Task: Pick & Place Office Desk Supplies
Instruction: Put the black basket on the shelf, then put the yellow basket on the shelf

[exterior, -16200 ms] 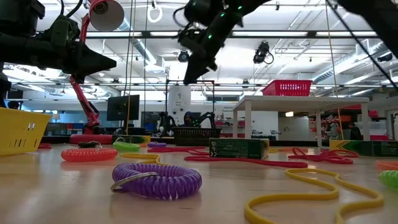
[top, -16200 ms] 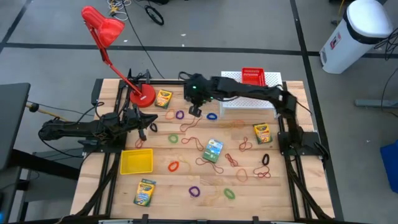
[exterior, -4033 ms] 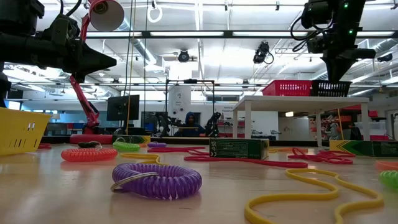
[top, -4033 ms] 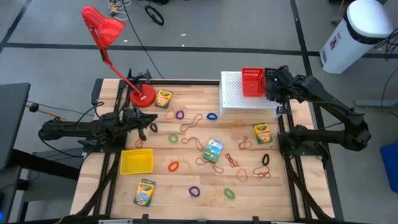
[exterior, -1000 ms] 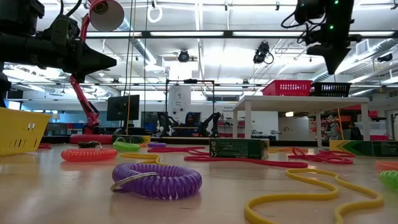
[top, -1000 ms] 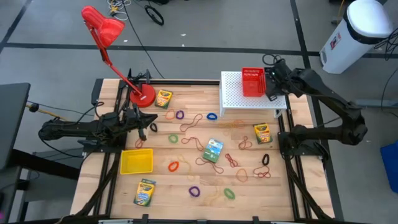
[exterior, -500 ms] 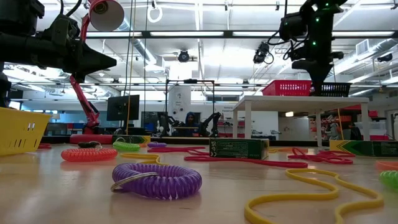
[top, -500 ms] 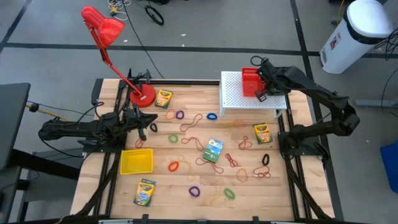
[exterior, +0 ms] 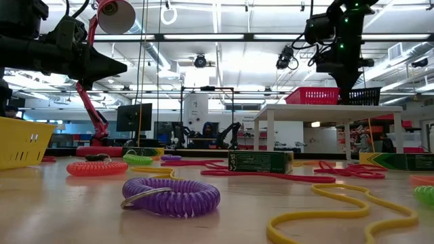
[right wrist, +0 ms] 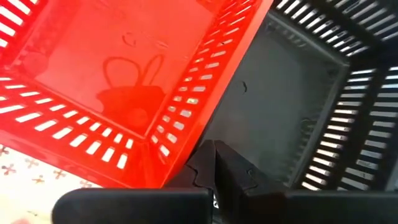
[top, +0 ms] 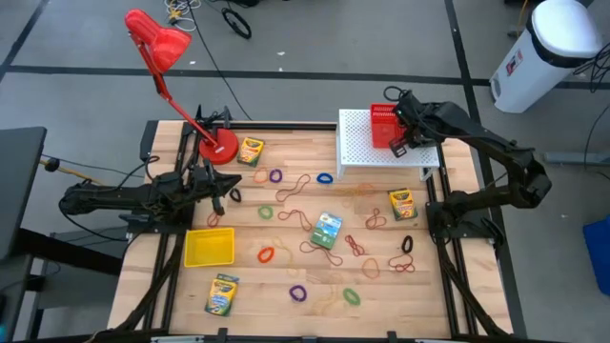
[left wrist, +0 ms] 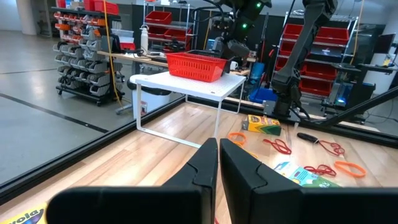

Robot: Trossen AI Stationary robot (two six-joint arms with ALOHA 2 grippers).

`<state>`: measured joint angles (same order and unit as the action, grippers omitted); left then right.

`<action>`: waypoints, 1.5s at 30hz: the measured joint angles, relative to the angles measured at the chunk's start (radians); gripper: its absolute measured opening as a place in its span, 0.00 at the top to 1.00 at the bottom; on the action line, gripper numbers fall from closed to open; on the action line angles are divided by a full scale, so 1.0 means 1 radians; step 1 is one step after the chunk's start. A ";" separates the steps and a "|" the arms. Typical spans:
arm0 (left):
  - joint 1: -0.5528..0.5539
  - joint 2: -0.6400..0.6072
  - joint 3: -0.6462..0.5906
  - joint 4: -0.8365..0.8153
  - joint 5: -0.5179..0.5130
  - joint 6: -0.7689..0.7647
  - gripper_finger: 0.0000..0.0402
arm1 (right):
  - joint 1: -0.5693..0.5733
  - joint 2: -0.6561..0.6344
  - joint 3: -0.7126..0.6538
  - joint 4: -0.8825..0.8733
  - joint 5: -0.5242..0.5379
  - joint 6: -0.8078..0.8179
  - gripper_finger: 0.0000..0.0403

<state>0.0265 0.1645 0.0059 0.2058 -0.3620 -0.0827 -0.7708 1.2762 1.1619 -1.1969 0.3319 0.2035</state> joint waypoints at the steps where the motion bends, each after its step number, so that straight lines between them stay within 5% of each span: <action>1: 0.000 0.000 0.000 0.000 0.000 0.000 0.94 | 0.000 0.000 0.001 -0.001 0.000 0.001 0.98; 8: 0.000 0.000 0.000 0.000 0.000 0.000 0.94 | 0.000 0.000 0.032 -0.004 0.003 0.001 0.98; 17: 0.000 0.000 0.000 0.000 0.000 0.000 0.94 | 0.003 -0.011 0.046 -0.117 0.146 -0.034 0.98; 24: 0.000 0.000 0.000 0.000 0.000 0.000 0.94 | 0.144 -0.227 0.035 -0.054 0.116 -0.035 0.99; 33: 0.000 0.000 0.000 0.000 0.000 0.000 0.94 | 0.452 -0.513 -0.322 0.604 -0.110 -0.060 1.00; 39: 0.000 0.000 0.000 0.000 0.000 0.000 0.94 | 0.607 -0.508 -0.634 1.209 -0.234 -0.107 1.00; 45: 0.000 0.000 0.000 0.010 0.006 -0.008 0.94 | 0.734 -0.482 -0.805 1.518 -0.236 -0.121 1.00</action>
<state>0.0265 0.1646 0.0063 0.2159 -0.3563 -0.0906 -0.0371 0.7940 0.3564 0.3211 0.0955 0.0828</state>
